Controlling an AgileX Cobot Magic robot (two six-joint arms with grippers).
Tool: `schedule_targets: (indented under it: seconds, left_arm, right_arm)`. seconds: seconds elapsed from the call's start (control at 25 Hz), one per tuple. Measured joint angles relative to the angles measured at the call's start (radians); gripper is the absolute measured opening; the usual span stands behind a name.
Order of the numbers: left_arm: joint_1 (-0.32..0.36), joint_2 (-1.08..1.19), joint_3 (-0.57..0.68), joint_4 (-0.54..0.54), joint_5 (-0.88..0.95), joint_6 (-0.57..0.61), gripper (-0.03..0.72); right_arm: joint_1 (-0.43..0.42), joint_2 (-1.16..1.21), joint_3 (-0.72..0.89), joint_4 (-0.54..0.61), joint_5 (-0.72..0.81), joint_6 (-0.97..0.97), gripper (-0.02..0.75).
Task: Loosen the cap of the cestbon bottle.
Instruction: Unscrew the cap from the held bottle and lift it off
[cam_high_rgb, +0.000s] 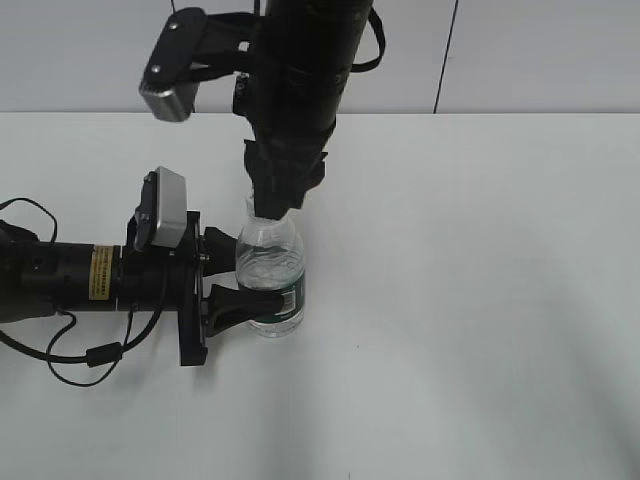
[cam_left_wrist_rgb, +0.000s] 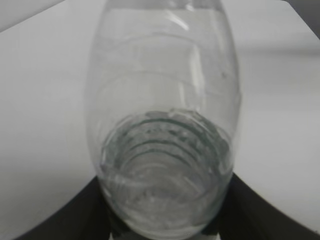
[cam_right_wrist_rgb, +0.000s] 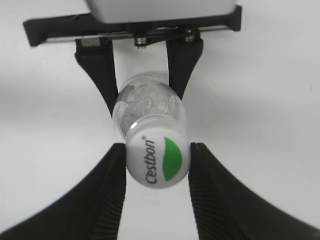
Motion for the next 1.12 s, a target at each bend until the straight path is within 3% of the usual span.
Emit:
schedule_targets:
  seconds: [0.08, 0.24, 0.64, 0.92, 1.12]
  left_arm:
    - [0.0, 0.0, -0.001, 0.0, 0.001, 0.0, 0.357]
    - [0.0, 0.0, -0.001, 0.0, 0.001, 0.0, 0.357]
    - [0.0, 0.0, -0.001, 0.001, 0.001, 0.0, 0.356]
    - [0.0, 0.0, -0.001, 0.001, 0.001, 0.0, 0.356]
    - [0.0, 0.0, -0.001, 0.001, 0.001, 0.0, 0.356]
  right_arm:
    - [0.0, 0.0, -0.003, 0.0, 0.0, -0.212, 0.3]
    - [0.0, 0.0, -0.005, 0.0, -0.001, -0.427, 0.3]
    - [0.0, -0.038, -0.002, 0.035, -0.001, -0.48, 0.297]
    - [0.0, -0.097, -0.002, 0.051, -0.001, -0.215, 0.297]
    - [0.0, -0.097, -0.002, 0.053, -0.001, 0.236, 0.297]
